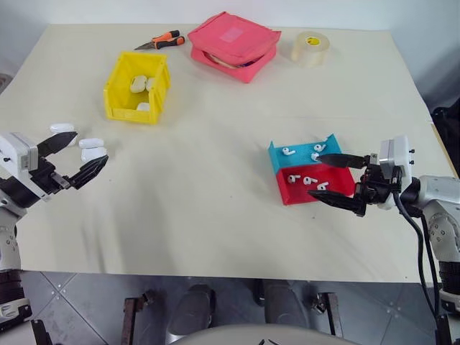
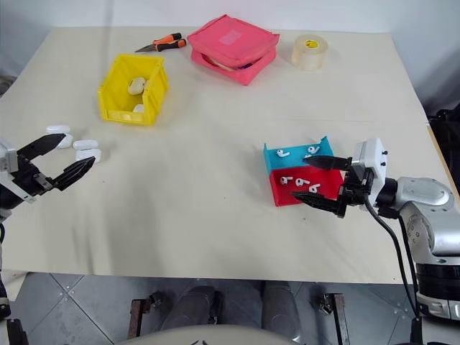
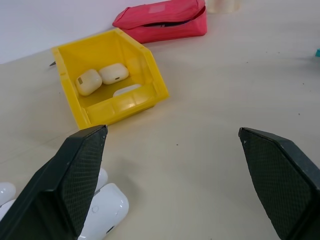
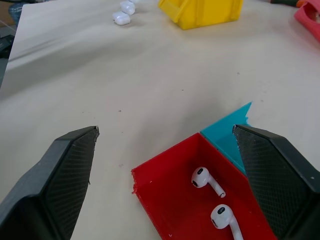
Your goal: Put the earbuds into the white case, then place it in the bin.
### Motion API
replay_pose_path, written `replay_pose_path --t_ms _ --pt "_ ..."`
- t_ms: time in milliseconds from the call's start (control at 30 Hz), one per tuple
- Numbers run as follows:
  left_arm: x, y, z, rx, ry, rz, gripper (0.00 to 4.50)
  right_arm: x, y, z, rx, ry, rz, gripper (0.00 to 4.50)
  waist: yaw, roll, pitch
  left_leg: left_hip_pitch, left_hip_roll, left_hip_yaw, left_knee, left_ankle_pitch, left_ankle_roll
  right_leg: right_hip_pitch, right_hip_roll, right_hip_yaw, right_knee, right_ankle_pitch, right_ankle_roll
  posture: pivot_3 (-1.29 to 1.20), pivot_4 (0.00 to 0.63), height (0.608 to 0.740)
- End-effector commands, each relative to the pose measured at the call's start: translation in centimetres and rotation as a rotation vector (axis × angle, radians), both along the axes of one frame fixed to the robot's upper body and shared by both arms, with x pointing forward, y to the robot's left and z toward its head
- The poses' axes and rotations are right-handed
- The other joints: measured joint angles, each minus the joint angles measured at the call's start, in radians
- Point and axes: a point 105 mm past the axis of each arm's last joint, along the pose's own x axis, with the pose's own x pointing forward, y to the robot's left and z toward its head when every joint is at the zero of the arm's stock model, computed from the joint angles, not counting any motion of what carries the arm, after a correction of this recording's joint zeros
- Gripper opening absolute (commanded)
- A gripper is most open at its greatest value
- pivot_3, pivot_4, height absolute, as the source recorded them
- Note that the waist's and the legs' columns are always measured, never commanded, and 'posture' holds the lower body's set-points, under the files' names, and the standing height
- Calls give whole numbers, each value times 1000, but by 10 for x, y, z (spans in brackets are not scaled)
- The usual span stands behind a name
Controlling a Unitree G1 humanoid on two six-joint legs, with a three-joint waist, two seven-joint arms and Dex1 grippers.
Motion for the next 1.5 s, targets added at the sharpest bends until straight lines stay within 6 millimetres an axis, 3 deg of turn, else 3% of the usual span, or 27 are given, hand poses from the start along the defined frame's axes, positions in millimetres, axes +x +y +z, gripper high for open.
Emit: replay_pose_path --t_ms 33,267,500,767,1000,1200,1367,1500 --pt "-1 5 14 21 -61 12 4482 -2 -2 11 4 -45 -1 4500 -1 0 0 0 0 0 0 0 0 0 0 0 0 0 0 0 150 740" --pt "-1 8 17 14 -61 50 4482 2 1 11 4 -46 4 4500 0 0 0 0 0 0 0 0 0 0 0 0 0 0 0 0 150 740" --pt "-13 22 22 14 -63 151 4482 6 6 14 8 -47 34 4500 -3 0 0 0 0 0 0 0 0 0 0 0 0 0 0 0 150 740" --pt "-56 51 12 12 -12 239 4482 18 12 18 6 -55 87 4500 -3 0 0 0 1 0 -1 0 0 0 0 0 -1 0 0 0 150 740" --pt "-75 65 6 15 35 315 4482 18 17 24 19 -56 167 4500 2 1 0 0 0 -1 0 0 1 2 -1 -1 -2 0 0 0 150 740" --pt "-68 62 8 -21 52 356 4482 24 20 24 5 -61 176 4500 -1 1 0 0 1 -2 -1 0 1 2 -1 -2 -2 0 0 0 150 740" --pt "-47 68 4 -38 255 606 4482 25 23 22 0 -60 185 4500 3 1 1 0 0 -3 0 0 1 2 -1 -2 -2 0 0 0 150 740" --pt "-33 58 1 -10 368 660 4482 24 24 20 0 -56 188 4500 0 1 1 1 0 -3 -1 0 1 3 -1 -2 -1 0 0 0 150 740"
